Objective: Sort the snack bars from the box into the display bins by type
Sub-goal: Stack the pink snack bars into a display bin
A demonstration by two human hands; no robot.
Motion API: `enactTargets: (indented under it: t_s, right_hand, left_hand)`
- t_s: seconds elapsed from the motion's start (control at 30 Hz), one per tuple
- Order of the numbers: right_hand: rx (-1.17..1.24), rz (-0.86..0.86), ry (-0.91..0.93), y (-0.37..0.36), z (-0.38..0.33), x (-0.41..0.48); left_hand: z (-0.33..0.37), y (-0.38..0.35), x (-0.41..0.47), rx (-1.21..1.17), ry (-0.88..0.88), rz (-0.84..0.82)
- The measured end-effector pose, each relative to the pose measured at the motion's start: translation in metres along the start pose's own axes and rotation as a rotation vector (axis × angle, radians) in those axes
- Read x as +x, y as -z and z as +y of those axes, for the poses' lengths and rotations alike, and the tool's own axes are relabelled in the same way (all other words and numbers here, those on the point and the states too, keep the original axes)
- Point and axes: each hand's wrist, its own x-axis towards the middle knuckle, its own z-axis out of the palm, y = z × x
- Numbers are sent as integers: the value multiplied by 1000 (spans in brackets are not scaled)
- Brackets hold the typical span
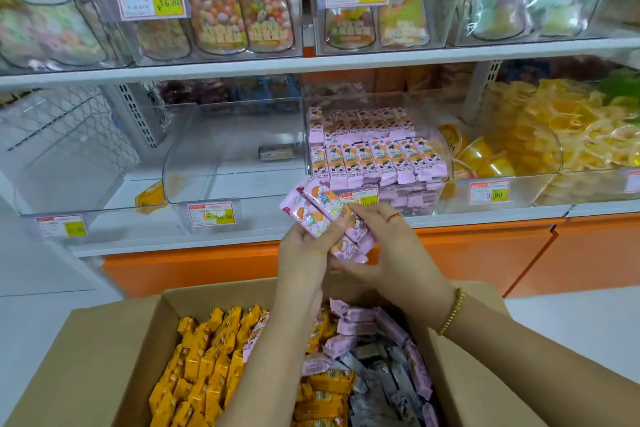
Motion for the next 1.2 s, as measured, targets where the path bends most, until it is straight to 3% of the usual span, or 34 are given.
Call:
enactTargets:
  t_s: [0.13, 0.23, 0.3, 0.37, 0.5, 0.6, 0.7, 1.0, 1.13, 1.2]
  right_hand:
    - [-64, 204, -59, 13, 10, 42]
    - [-90, 277, -160, 28, 29, 93]
    - [-171, 266, -260, 30, 44, 134]
    - [-210, 232, -352, 24, 54, 172]
    - [-220, 140, -449, -2, 57, 222]
    - [-146, 9, -431, -6, 57, 237]
    - [-281, -85, -376, -4, 64, 242]
    - [-352, 9, -417, -13, 54, 246]
    - [-181, 240, -171, -7, 26, 189]
    - [-145, 206, -11, -15, 11, 149]
  left_hand:
    - [26, -21, 34, 181, -158, -92]
    - [43, -20, 67, 615, -416, 63]
    - [46, -14, 88, 835, -439, 139]
    - [44, -9, 106, 918, -404, 103]
    - [42, -1, 123, 936, -407, 44]
    - [40, 1, 127, 914, -403, 45]
    - [37, 1, 130, 913, -405, 47]
    - [39, 3, 127, 883, -412, 24]
    - [31, 28, 94, 755, -605, 121]
    - [16, 54, 73, 727, -660, 209]
